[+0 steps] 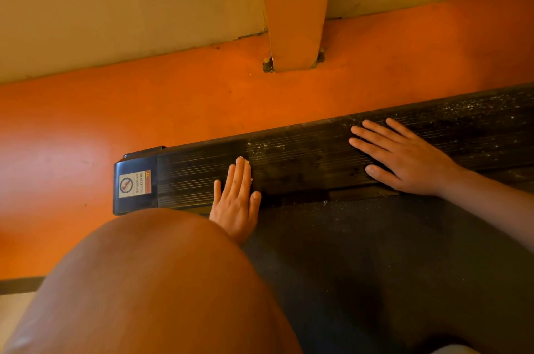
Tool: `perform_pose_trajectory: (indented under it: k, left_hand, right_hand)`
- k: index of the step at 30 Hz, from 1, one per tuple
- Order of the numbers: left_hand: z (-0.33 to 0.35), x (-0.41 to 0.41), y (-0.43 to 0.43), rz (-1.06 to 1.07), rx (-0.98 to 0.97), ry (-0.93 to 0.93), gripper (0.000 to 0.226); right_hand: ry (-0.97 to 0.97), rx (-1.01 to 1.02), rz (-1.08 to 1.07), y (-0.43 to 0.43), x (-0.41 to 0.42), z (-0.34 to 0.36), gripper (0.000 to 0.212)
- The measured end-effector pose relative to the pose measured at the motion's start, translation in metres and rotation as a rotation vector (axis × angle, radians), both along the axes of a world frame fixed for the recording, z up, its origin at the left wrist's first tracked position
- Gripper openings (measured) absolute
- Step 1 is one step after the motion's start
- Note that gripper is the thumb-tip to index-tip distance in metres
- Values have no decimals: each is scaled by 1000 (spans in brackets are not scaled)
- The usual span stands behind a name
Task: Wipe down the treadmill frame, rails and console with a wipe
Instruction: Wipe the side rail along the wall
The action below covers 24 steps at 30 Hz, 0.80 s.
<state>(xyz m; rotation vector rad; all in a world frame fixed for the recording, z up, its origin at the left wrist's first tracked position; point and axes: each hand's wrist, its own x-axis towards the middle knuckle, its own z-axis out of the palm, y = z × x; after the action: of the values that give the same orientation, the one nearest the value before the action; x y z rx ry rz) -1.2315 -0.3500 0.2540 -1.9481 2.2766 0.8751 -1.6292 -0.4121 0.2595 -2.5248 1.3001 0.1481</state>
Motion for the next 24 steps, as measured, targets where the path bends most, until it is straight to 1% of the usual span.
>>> perform_pose_trajectory:
  k: [4, 7, 9, 12, 15, 18, 21, 24]
  left_hand:
    - [-6, 4, -43, 0, -52, -27, 65]
    - [-10, 4, -75, -51, -70, -59, 65]
    - [-9, 1, -64, -47, -81, -48, 65]
    - [-3, -5, -12, -19, -52, 6, 65]
    - [-4, -2, 15, -12, -23, 4, 66]
    - [-11, 0, -20, -63, -84, -18, 64]
    - [-12, -8, -66, -59, -84, -37, 64]
    - [-8, -13, -60, -50, -82, -14, 65]
  right_hand:
    - [12, -7, 7, 0, 0, -1, 65]
    - [11, 1, 8, -1, 0, 0, 65]
    - [6, 6, 8, 0, -1, 1, 65]
    - [3, -2, -1, 1, 0, 1, 66]
    - [3, 1, -4, 1, 0, 0, 66]
    - [8, 12, 2, -1, 0, 1, 67]
    - [8, 30, 3, 0, 0, 2, 67]
    - [6, 40, 7, -1, -1, 2, 66]
